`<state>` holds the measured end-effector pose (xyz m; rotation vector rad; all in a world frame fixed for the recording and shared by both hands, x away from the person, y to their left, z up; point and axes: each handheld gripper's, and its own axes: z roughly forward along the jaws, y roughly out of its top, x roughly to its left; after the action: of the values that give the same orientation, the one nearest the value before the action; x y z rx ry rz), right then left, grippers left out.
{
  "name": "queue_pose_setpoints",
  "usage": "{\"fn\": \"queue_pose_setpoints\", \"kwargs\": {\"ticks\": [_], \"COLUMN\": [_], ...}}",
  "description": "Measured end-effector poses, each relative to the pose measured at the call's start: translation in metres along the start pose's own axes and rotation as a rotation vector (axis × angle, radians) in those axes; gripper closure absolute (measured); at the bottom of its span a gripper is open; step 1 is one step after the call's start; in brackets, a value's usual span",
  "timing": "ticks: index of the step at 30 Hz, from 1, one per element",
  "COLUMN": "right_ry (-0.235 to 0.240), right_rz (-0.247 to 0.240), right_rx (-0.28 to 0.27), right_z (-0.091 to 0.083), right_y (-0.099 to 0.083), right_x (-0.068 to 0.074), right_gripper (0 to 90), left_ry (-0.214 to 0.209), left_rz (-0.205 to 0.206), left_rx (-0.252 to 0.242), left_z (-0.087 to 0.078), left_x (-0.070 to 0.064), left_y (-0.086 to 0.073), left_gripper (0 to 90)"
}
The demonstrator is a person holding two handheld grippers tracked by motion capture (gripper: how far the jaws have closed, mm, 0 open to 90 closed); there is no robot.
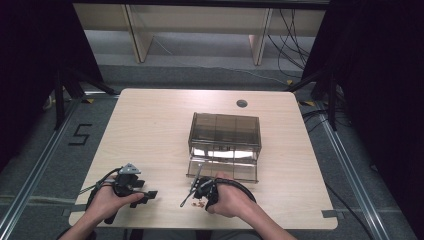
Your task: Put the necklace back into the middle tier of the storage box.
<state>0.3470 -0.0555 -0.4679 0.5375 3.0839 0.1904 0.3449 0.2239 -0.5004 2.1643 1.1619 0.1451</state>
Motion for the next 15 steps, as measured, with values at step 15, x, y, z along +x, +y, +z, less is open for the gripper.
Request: {"fn": "queue_pose_setpoints", "kwargs": {"ticks": [15], "right_ry": [0.014], "right_rz": [-0.014], "right_rx": [-0.003], "right_z": [0.007], "right_y": [0.016], "right_x": [-0.001], "right_gripper": [75.1], "left_ry": [-0.002], "left_rz": [0.001], "left_rx": [-0.009], "left_z": [0.0], "left_x": [0.0], "left_y": [0.0], "left_gripper": [29.5]}}
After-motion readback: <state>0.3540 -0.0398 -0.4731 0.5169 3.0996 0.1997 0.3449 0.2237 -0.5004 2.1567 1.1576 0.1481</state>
